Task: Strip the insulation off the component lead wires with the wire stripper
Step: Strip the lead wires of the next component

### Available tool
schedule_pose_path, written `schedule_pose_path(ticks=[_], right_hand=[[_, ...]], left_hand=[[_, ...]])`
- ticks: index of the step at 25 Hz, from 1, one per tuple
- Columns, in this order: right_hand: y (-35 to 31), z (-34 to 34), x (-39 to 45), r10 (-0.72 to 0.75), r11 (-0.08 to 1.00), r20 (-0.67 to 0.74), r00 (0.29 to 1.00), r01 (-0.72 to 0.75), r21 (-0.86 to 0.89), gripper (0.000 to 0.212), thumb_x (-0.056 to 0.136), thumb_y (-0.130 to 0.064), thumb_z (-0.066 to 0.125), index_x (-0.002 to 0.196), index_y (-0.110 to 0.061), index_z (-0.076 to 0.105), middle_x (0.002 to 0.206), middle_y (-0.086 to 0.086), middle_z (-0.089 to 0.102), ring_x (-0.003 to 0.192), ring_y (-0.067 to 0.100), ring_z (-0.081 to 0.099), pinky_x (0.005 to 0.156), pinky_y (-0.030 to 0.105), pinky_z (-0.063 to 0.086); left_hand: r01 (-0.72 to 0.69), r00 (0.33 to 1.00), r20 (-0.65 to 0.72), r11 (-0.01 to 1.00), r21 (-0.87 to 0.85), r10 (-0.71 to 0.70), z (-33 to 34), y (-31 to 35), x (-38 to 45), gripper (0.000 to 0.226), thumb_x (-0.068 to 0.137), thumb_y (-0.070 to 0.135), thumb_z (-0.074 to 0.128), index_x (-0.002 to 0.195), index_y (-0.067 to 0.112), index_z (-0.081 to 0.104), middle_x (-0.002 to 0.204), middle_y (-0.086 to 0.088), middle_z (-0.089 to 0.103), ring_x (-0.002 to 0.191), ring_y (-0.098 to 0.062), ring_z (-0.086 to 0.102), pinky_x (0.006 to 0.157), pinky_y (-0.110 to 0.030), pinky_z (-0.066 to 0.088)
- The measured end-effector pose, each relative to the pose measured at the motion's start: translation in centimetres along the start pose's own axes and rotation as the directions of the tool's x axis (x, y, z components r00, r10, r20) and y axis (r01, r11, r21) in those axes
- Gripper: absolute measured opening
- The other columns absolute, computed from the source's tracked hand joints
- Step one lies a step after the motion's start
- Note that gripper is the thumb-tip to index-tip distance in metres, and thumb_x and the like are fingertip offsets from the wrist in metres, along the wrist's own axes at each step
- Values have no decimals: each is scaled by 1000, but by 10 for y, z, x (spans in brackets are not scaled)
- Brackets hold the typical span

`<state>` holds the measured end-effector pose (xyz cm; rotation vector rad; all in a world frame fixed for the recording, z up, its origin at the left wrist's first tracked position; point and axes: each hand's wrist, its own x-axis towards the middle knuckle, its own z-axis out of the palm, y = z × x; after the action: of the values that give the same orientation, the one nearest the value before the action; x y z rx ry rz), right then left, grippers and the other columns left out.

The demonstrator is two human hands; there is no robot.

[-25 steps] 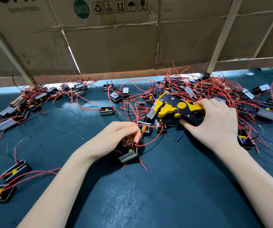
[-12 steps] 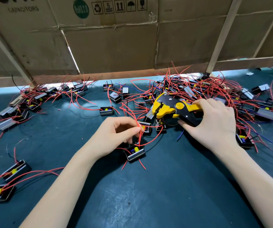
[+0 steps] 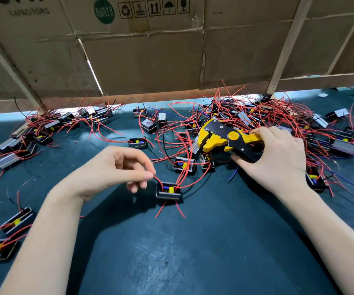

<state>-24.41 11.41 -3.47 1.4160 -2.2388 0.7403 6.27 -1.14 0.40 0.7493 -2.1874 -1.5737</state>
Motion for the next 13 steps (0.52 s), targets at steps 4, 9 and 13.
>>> schedule_pose_path(ticks=[4, 9, 13], right_hand=[[0, 0, 0, 1, 1000, -1, 1000, -1, 0, 56, 66, -54, 78, 102, -14, 64, 94, 7, 63, 96, 33, 56, 81, 41, 34], [0, 1, 1, 6, 1000, 2, 1000, -6, 5, 56, 66, -54, 78, 104, -14, 64, 96, 6, 63, 97, 33, 56, 83, 41, 34], [-2, 0, 0, 11, 1000, -19, 1000, -10, 28, 54, 67, -54, 76, 103, -15, 65, 95, 6, 63, 97, 33, 56, 82, 41, 34]], left_hand=[[-209, 977, -30, 912, -354, 212, 1, 0, -4, 22, 70, 8, 78, 90, 17, 77, 75, -2, 71, 62, -10, 65, 62, -17, 53], [-200, 980, -124, 821, -536, 158, 25, 2, 12, 36, 59, 45, 89, 81, 19, 80, 69, 6, 70, 60, 0, 62, 55, -10, 48], [-82, 997, -28, 914, -398, 78, 49, -6, 27, 20, 82, 39, 74, 87, 20, 78, 77, 4, 70, 72, -3, 62, 61, -12, 45]])
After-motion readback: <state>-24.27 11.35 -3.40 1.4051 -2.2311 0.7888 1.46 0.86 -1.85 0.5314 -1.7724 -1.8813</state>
